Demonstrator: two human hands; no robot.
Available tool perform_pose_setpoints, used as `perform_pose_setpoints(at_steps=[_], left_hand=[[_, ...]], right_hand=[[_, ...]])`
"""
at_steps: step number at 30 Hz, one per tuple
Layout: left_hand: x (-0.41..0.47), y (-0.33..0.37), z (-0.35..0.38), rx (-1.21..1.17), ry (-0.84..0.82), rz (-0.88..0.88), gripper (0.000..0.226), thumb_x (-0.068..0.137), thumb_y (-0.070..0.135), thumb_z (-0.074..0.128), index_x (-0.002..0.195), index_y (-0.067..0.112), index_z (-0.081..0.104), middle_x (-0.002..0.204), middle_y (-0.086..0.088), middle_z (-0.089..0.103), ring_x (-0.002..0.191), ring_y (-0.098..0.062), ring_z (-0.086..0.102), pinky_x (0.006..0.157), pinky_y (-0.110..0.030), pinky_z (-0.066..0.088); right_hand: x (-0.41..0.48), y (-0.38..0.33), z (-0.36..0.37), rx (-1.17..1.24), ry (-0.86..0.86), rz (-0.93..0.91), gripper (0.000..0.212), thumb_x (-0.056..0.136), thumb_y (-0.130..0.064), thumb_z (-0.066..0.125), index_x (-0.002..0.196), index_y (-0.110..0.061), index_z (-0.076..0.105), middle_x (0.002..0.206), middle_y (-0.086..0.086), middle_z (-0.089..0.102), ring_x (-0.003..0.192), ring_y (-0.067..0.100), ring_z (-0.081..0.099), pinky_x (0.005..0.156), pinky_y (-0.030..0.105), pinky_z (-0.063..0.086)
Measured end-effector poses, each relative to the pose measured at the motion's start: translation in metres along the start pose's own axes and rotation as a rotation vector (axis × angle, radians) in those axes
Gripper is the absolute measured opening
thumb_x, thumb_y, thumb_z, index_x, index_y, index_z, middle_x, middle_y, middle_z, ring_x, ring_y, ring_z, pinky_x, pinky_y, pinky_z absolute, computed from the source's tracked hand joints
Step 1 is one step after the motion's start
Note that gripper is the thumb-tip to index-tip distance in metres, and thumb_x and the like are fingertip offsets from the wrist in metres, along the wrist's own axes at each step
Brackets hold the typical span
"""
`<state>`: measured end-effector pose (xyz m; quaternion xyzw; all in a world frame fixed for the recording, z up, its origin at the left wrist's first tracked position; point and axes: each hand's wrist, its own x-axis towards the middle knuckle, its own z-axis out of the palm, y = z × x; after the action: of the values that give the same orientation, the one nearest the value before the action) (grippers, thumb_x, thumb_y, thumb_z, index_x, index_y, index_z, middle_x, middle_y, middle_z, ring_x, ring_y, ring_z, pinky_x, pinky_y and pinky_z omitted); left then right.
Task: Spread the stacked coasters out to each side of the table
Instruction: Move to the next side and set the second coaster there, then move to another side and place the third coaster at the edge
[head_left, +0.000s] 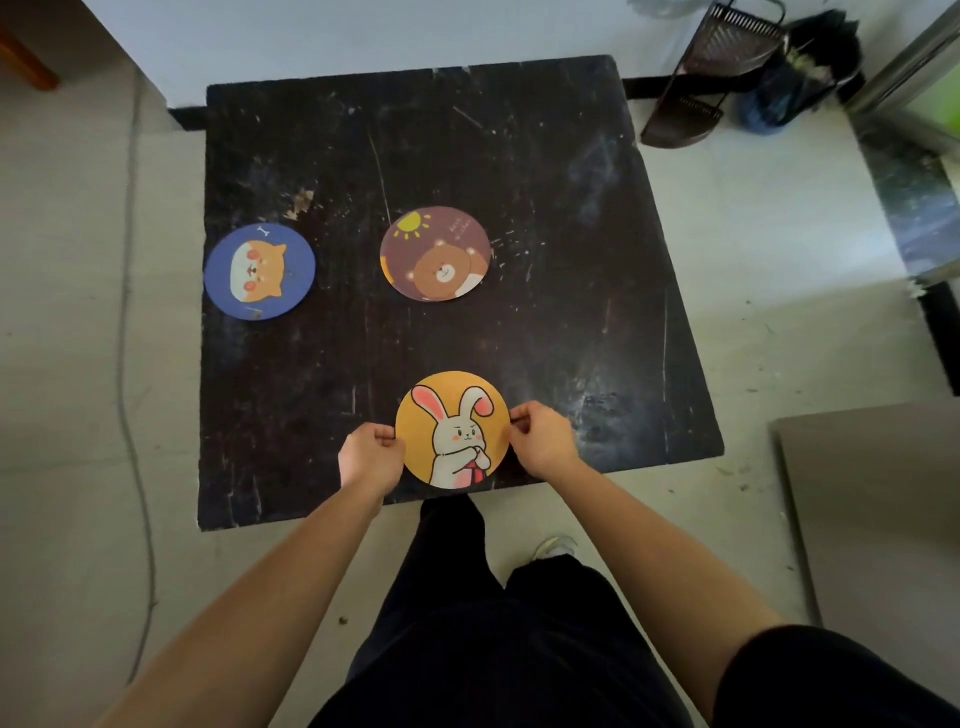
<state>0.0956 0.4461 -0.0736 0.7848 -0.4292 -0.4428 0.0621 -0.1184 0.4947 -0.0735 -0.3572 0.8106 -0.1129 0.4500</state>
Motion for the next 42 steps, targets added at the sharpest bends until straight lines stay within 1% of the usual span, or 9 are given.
perform_pose_setpoints(at_steps=[4,8,11,14,19,23,32,39,42], left_hand=[[0.002,-0.005,0.003,0.008,0.008,-0.022,0.016,0.086,0.015,0.064,0.101,0.014,0.068,0.098,-0.005,0.070,0.090,-0.026,0.068,0.082,-0.043,0.059],[0.003,-0.005,0.004,0.029,0.027,-0.031,0.011,0.085,0.014,0.064,0.095,0.018,0.066,0.098,-0.007,0.072,0.089,-0.028,0.069,0.082,-0.045,0.060],[0.002,-0.001,0.004,0.088,0.039,-0.007,0.017,0.085,0.014,0.063,0.101,0.014,0.068,0.102,-0.009,0.071,0.093,-0.031,0.068,0.084,-0.045,0.059],[-0.002,0.008,-0.003,0.204,0.020,0.023,0.025,0.088,0.016,0.062,0.111,0.009,0.067,0.107,-0.011,0.069,0.099,-0.031,0.065,0.086,-0.042,0.057],[-0.011,0.044,-0.024,0.390,-0.040,0.190,0.050,0.094,0.037,0.054,0.137,0.012,0.050,0.136,-0.015,0.049,0.113,-0.033,0.058,0.092,-0.041,0.049],[-0.012,0.077,-0.037,0.474,0.012,0.370,0.057,0.097,0.040,0.048,0.147,0.014,0.037,0.156,-0.015,0.032,0.140,-0.035,0.037,0.110,-0.050,0.038],[0.007,0.145,-0.043,0.420,-0.011,0.428,0.062,0.097,0.042,0.047,0.150,0.015,0.031,0.161,-0.012,0.024,0.147,-0.033,0.025,0.115,-0.051,0.030],[0.056,0.171,-0.038,0.193,-0.133,0.299,0.066,0.092,0.040,0.058,0.150,0.019,0.034,0.152,-0.014,0.036,0.133,-0.032,0.045,0.106,-0.047,0.042],[0.078,0.178,-0.032,0.098,-0.179,0.245,0.068,0.092,0.037,0.061,0.151,0.022,0.030,0.156,-0.010,0.030,0.138,-0.030,0.042,0.109,-0.046,0.040]], right_hand=[[0.001,0.001,0.000,-0.010,-0.022,0.007,0.019,0.091,-0.019,0.060,0.109,-0.016,0.065,0.089,-0.002,0.065,0.087,0.019,0.063,0.073,0.026,0.044],[-0.002,-0.001,0.001,-0.101,-0.011,-0.034,0.018,0.091,-0.021,0.058,0.108,-0.014,0.063,0.100,0.008,0.072,0.093,0.028,0.066,0.077,0.035,0.054],[-0.004,-0.004,0.001,-0.168,0.007,-0.059,0.020,0.092,-0.022,0.055,0.108,-0.011,0.062,0.101,0.013,0.071,0.093,0.033,0.066,0.079,0.043,0.057],[-0.006,-0.008,-0.008,-0.229,-0.025,-0.058,0.028,0.092,-0.027,0.054,0.116,-0.013,0.058,0.111,0.012,0.067,0.099,0.033,0.064,0.079,0.039,0.053],[0.000,-0.021,-0.052,-0.249,-0.095,-0.063,0.056,0.092,-0.041,0.057,0.139,-0.014,0.044,0.135,0.016,0.047,0.121,0.037,0.054,0.099,0.047,0.048],[0.010,-0.036,-0.089,-0.275,0.034,-0.117,0.060,0.094,-0.038,0.057,0.145,-0.013,0.037,0.143,0.018,0.040,0.130,0.040,0.045,0.105,0.049,0.043],[0.033,-0.080,-0.134,-0.188,0.143,-0.155,0.058,0.095,-0.037,0.056,0.146,-0.017,0.037,0.147,0.014,0.038,0.133,0.035,0.043,0.106,0.048,0.042],[0.075,-0.108,-0.119,-0.061,0.097,-0.105,0.060,0.094,-0.031,0.061,0.147,-0.018,0.036,0.147,0.012,0.040,0.126,0.032,0.053,0.104,0.042,0.045],[0.100,-0.122,-0.104,-0.009,0.067,-0.087,0.063,0.093,-0.029,0.062,0.148,-0.018,0.033,0.147,0.012,0.041,0.126,0.030,0.054,0.106,0.044,0.045]])
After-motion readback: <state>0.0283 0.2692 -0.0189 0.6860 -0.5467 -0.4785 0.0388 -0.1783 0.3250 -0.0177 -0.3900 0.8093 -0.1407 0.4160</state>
